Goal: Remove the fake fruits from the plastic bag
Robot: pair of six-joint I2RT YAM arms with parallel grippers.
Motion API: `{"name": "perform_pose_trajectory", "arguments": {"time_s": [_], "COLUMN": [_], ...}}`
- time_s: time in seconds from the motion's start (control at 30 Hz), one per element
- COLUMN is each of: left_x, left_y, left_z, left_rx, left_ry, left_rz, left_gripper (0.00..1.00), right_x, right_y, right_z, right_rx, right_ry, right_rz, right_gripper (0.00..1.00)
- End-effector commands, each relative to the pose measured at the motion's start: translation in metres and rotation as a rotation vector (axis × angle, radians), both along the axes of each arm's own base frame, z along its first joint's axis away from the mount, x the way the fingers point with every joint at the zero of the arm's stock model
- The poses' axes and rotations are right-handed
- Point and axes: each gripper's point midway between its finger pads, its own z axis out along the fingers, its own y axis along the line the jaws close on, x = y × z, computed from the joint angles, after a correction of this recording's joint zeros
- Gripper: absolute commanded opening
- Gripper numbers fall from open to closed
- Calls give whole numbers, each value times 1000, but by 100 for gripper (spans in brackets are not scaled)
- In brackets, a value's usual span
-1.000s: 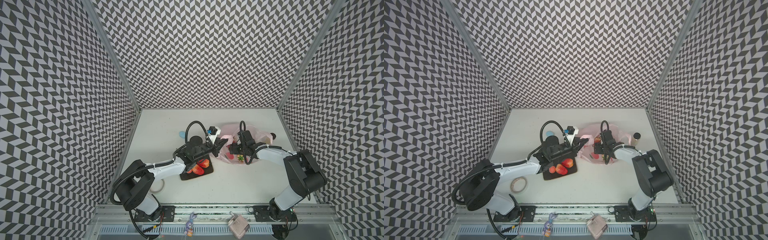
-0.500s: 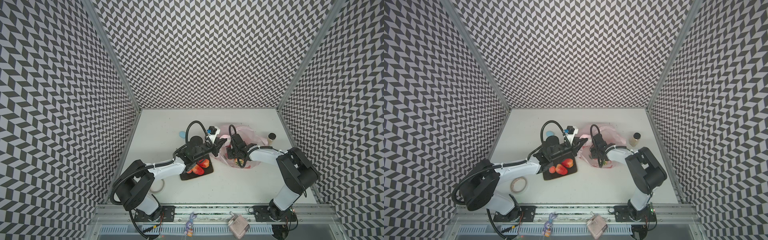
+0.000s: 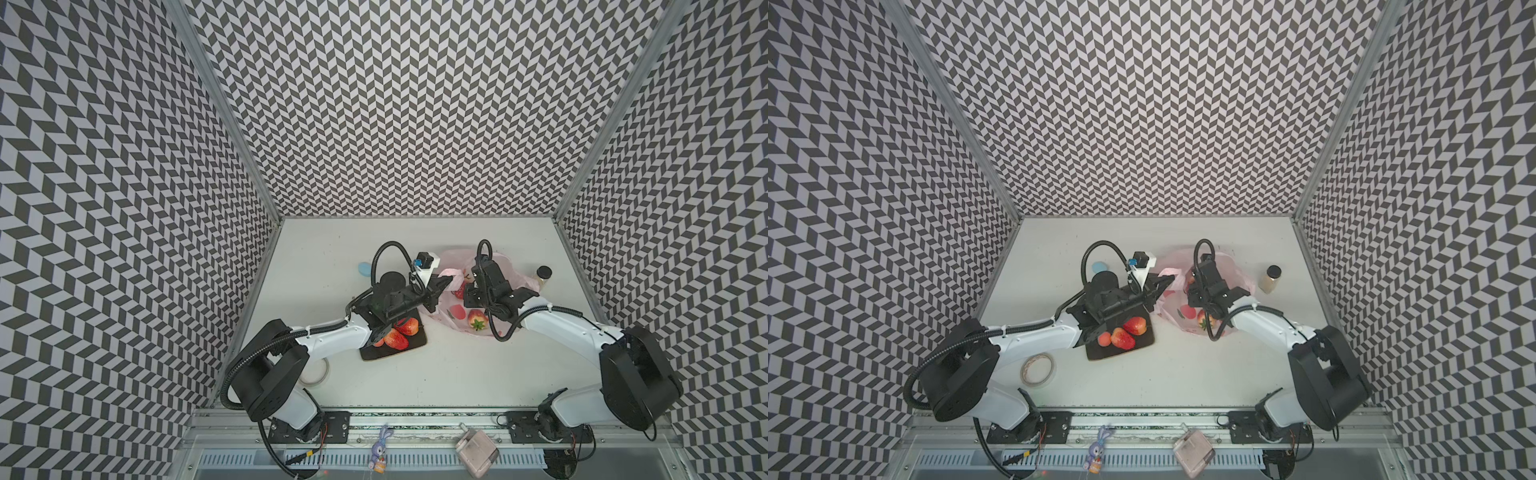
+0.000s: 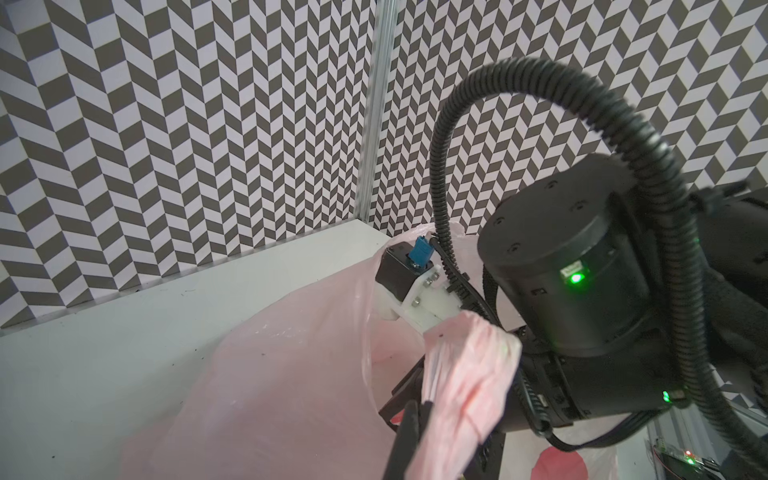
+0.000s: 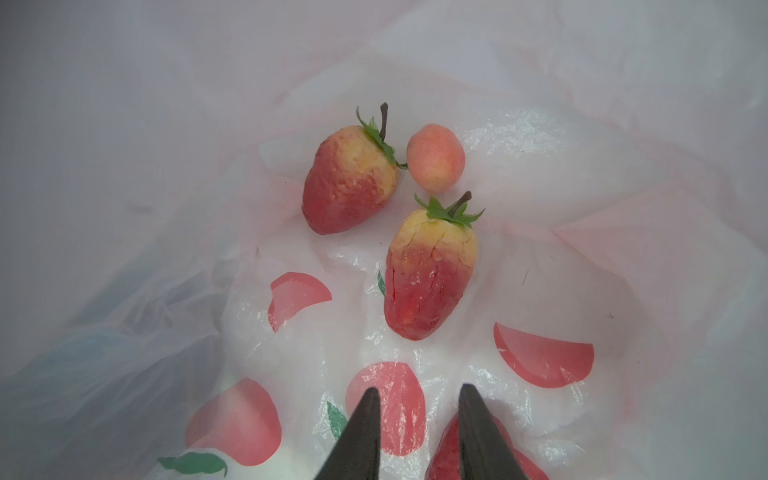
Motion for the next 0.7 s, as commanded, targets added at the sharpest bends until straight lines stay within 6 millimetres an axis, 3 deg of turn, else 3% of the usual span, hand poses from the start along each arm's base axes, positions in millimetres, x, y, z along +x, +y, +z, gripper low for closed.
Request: {"name": "perform_pose_trajectory", "arguments": {"time_s": [0.0,0.13,0.3,0.4,0.5,0.57,0.67], "left_x": [1,-3,-14,-24,-38,-45,-50], "left_y": [1,1,6,8,6,5,3], "left_z": [15,17,7,-8,-23,-26,-25], "left_rx": [-28,-27,-13,11,60,81,111], "left_ry": [-58,-77,-56,-41,-38,-56,-98], "left_rz": [-6,-29,-51,-70,-110,-135,-162], "left_gripper": [0,0,0,0,0,0,0], "right_x": [-4,-16,-50,-71,-79,-74,-56], "right_y": [2,10,17,16,16,17,21], "right_z": [-8,-31,-47,-63,-69,-64,-39], "right_rx": [30,16,9,14,24,31,37], "right_ry": [24,134,225,294,312,295,201], "right_rz": [-8,47,69,56,50,44,43], "right_gripper": [38,60,79,83,84,85,85]}}
